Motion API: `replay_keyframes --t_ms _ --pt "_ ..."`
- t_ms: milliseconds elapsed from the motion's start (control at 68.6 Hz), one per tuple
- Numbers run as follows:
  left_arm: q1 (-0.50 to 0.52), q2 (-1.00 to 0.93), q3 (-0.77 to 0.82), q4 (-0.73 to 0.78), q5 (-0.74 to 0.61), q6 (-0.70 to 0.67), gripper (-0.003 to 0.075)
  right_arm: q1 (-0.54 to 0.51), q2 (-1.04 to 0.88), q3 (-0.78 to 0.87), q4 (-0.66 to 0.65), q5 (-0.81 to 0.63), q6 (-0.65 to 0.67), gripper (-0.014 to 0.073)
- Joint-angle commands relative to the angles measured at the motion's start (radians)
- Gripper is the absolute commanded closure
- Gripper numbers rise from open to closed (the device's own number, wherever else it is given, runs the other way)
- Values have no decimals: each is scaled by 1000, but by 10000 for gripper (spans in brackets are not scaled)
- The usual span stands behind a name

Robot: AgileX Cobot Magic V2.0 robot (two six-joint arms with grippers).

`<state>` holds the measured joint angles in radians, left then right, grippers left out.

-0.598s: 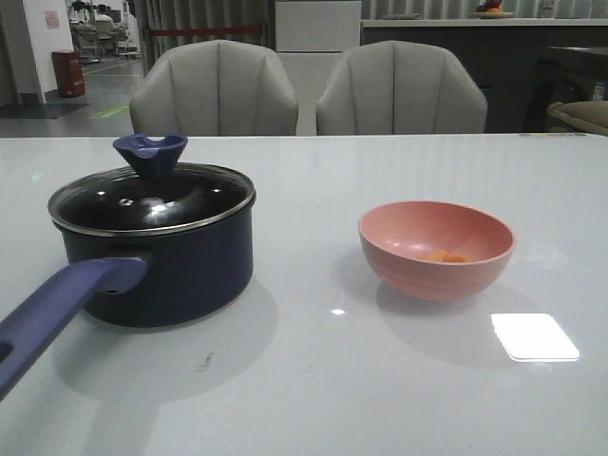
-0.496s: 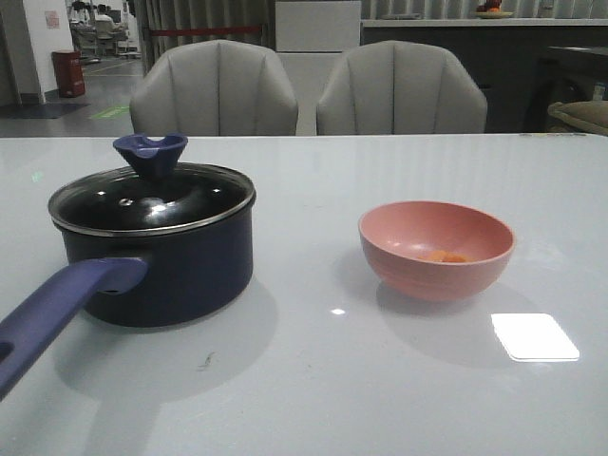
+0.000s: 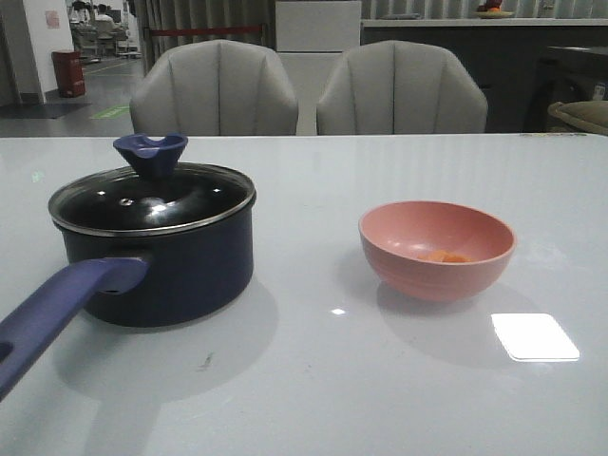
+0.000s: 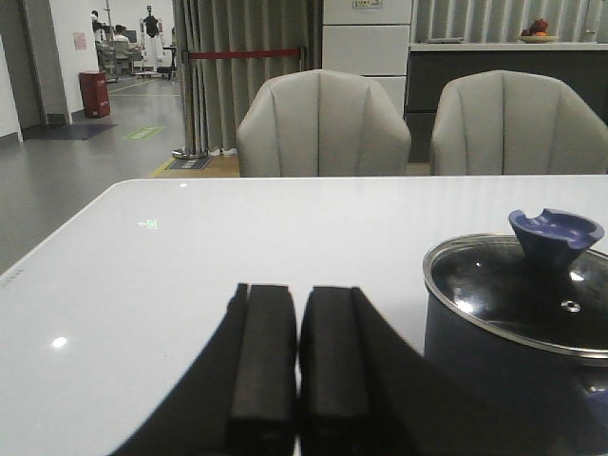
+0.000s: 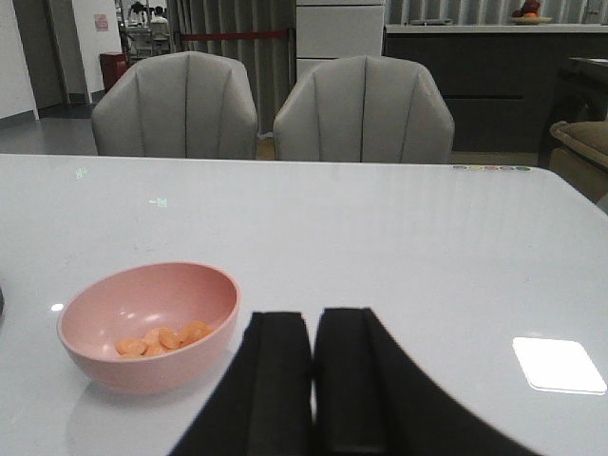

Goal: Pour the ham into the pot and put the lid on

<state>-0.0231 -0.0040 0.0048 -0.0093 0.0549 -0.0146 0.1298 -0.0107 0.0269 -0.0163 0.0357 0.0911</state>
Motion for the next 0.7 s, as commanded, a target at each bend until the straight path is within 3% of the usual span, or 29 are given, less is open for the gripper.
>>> replay_keyframes --t_ms 0,131,262,350,496,685 --pt "2 -19 21 -10 -81 -6 608 -1 -20 -6 -10 -84 -3 415" --pt "2 -19 21 -8 -109 -6 608 -1 -20 -6 -10 -84 -3 415" --pt "2 -19 17 -14 -290 -6 608 -1 -20 -6 -10 -84 -3 415" --pt "2 -19 -14 -24 -324 -6 608 -1 -20 -6 -10 -84 -3 415" --pt "2 4 -148 -22 -223 -6 608 -1 -20 -6 -10 -84 -3 415" --pt "2 114 -338 -19 61 -6 608 -1 -20 -6 -10 -84 -3 415"
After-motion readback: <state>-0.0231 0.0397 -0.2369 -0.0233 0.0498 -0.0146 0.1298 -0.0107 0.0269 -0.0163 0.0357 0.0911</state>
